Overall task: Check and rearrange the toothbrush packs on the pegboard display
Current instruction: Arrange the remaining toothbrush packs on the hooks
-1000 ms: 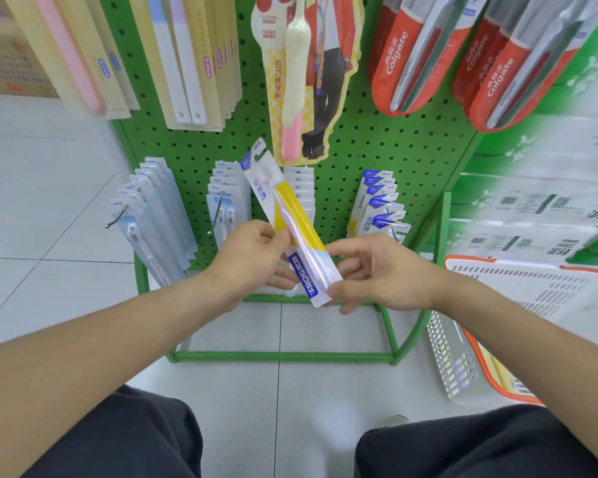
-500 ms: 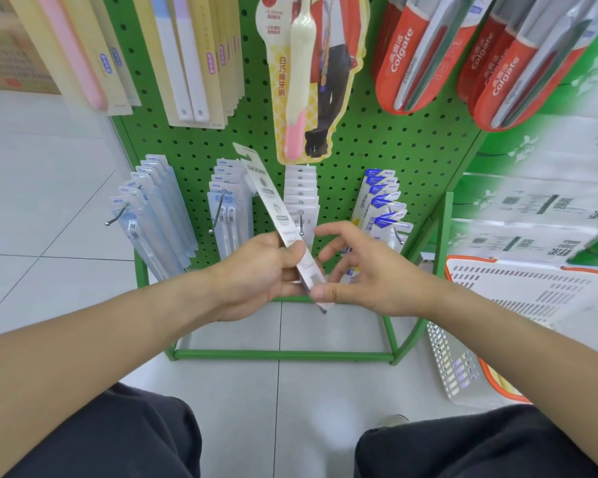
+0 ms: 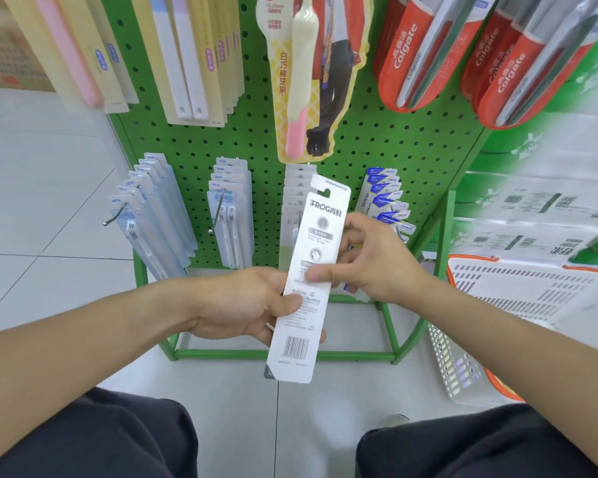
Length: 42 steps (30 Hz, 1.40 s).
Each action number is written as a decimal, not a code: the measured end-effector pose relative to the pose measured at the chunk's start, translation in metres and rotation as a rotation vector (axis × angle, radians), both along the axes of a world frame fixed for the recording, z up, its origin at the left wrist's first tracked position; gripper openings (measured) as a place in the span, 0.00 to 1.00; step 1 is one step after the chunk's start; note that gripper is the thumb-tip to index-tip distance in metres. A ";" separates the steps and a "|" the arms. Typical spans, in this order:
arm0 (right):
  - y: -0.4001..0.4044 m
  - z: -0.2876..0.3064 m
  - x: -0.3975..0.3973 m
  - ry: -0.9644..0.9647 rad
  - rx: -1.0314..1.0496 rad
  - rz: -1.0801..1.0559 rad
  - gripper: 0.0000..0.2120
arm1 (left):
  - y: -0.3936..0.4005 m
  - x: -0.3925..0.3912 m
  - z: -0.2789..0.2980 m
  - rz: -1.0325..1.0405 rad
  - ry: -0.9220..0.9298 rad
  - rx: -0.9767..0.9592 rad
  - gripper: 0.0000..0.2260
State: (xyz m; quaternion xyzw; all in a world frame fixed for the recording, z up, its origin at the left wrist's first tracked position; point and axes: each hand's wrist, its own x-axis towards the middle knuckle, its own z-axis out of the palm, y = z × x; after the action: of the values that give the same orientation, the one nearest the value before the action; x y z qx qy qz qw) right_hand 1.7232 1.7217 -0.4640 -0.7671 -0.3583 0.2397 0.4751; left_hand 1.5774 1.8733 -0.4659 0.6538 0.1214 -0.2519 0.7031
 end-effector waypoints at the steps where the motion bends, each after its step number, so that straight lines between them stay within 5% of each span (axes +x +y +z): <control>1: 0.000 0.002 0.002 0.026 0.028 -0.036 0.26 | 0.001 -0.001 -0.001 -0.030 0.012 0.015 0.13; 9: -0.006 0.010 0.020 0.071 0.127 -0.202 0.15 | 0.003 -0.001 -0.009 -0.157 0.039 0.280 0.12; 13: -0.012 0.016 0.025 0.051 0.151 -0.211 0.07 | -0.006 0.008 -0.007 0.070 -0.239 0.669 0.27; 16: -0.015 0.022 0.020 0.037 0.144 -0.161 0.10 | -0.022 0.017 -0.003 0.144 -0.448 0.862 0.38; 18: -0.016 0.027 0.015 0.024 0.144 -0.129 0.10 | -0.034 0.020 -0.003 0.071 -0.497 0.992 0.38; 20: -0.018 0.031 0.015 0.027 0.142 -0.116 0.11 | -0.040 0.025 -0.007 0.061 -0.548 1.057 0.27; 23: -0.025 0.038 0.023 0.136 0.151 -0.066 0.13 | -0.041 0.032 -0.009 0.210 -0.592 1.008 0.08; 27: -0.043 0.038 0.037 -0.088 0.014 -0.001 0.08 | -0.044 0.037 -0.010 0.390 -0.644 0.871 0.11; 30: -0.054 0.034 0.047 -0.292 -0.141 0.033 0.14 | -0.047 0.040 -0.014 0.389 -0.701 0.790 0.12; 35: -0.057 0.028 0.058 -0.336 -0.187 0.018 0.12 | -0.051 0.051 -0.021 0.406 -0.686 0.662 0.14; 37: -0.058 0.030 0.058 -0.332 -0.158 0.010 0.06 | -0.051 0.055 -0.024 0.417 -0.680 0.689 0.14; 42: -0.059 0.033 0.064 -0.338 -0.112 -0.054 0.09 | -0.049 0.069 -0.031 0.444 -0.658 0.805 0.13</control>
State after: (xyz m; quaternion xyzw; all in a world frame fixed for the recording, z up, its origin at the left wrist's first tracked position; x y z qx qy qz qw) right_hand 1.7876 1.6629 -0.4313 -0.8312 -0.3983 0.1139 0.3708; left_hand 1.6459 1.8239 -0.4965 0.8733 0.1170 0.1851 0.4352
